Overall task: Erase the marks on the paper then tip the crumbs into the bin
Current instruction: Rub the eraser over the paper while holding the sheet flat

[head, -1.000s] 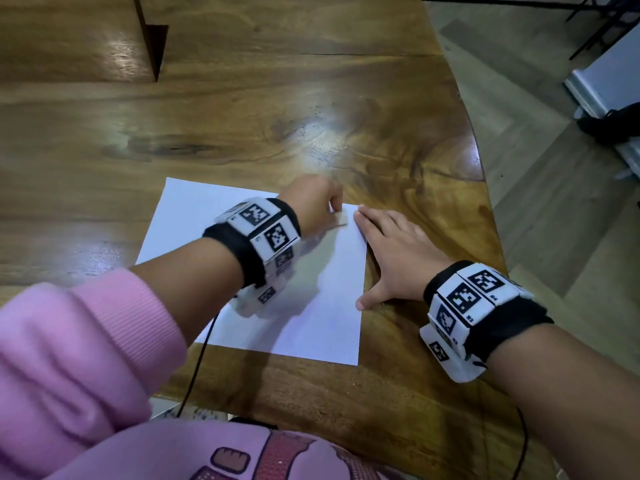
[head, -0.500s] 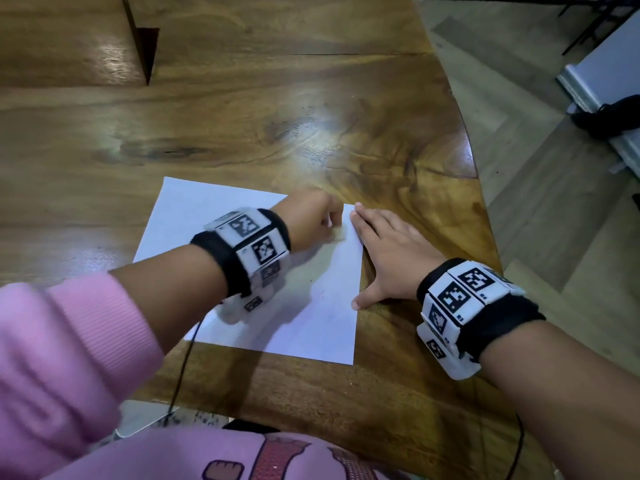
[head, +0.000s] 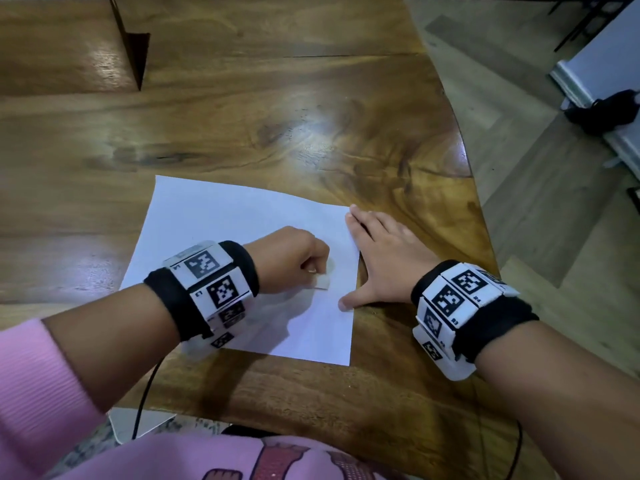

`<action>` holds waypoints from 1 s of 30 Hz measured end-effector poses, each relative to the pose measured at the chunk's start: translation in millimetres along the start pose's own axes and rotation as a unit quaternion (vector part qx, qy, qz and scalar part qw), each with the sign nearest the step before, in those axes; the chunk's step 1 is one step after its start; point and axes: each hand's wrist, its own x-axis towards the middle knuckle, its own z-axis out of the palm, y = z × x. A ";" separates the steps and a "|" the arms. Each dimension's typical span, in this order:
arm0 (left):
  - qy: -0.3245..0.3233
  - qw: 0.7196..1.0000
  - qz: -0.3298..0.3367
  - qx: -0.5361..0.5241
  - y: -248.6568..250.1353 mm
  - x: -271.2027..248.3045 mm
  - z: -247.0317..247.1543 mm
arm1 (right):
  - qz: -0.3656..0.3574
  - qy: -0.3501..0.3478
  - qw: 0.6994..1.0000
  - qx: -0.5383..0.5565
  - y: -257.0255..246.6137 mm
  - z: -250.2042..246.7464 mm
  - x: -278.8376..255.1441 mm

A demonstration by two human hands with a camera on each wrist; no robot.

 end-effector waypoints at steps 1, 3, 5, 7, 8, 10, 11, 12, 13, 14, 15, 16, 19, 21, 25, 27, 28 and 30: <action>-0.007 1.000 -0.003 0.001 0.0 -0.4 -0.2 | 0.000 0.001 1.000 -0.001 0.1 0.7 -0.1; 0.001 1.000 -0.012 0.002 0.5 3.3 -4.7 | -0.001 0.003 1.000 -0.011 0.1 2.4 -0.2; 0.055 0.998 -0.021 -0.001 3.4 14.6 -13.3 | -0.001 0.004 1.000 -0.028 -0.4 3.5 0.0; 0.114 0.993 -0.037 -0.006 10.1 29.0 -21.4 | 0.000 0.002 0.999 -0.041 -1.3 3.6 0.8; 0.131 0.990 -0.046 0.001 13.7 35.3 -22.9 | 0.001 -0.002 0.999 -0.042 -1.6 3.5 1.1; 0.140 0.988 -0.067 0.020 18.1 44.6 -20.3 | 0.002 -0.009 0.999 -0.039 -1.5 3.9 1.1; 0.141 0.987 -0.076 0.022 18.7 46.6 -17.4 | 0.002 -0.010 0.999 -0.038 -1.4 4.0 0.8; 0.146 0.986 -0.080 0.015 18.2 47.2 -14.7 | 0.002 -0.010 0.999 -0.037 -1.3 4.1 0.6; 0.153 0.985 -0.078 0.005 17.0 46.0 -12.7 | 0.003 -0.008 0.999 -0.035 -1.4 4.3 0.4; 0.158 0.985 -0.073 -0.004 15.7 43.5 -11.3 | 0.003 -0.007 0.999 -0.034 -1.5 4.4 0.4; 0.156 0.986 -0.066 -0.007 14.7 39.6 -9.8 | 0.003 -0.005 0.999 -0.032 -1.9 4.2 0.5; 0.146 0.987 -0.060 -0.008 14.2 33.9 -7.7 | 0.003 -0.005 1.000 -0.030 -2.4 4.0 0.5; 0.073 0.997 -0.007 0.001 11.7 3.0 8.6 | 0.008 -0.007 1.000 -0.020 -2.8 3.7 0.7; 0.006 0.999 0.036 0.018 7.8 -16.6 20.7 | 0.010 -0.008 1.000 -0.020 -3.5 3.2 0.0; 0.051 0.998 0.022 0.018 7.3 2.6 3.0 | 0.010 -0.010 1.000 -0.026 -4.8 1.9 -0.8; 0.119 0.993 -0.007 0.006 11.6 26.0 -10.1 | 0.011 -0.009 0.999 -0.032 -4.7 1.9 -1.0; 0.126 0.992 -0.015 0.007 13.7 32.8 -11.3 | 0.010 -0.010 0.999 -0.034 -4.9 1.8 -1.1; 0.103 0.995 -0.015 0.014 13.3 28.3 -1.9 | 0.010 -0.013 0.999 -0.031 -5.0 2.0 -1.0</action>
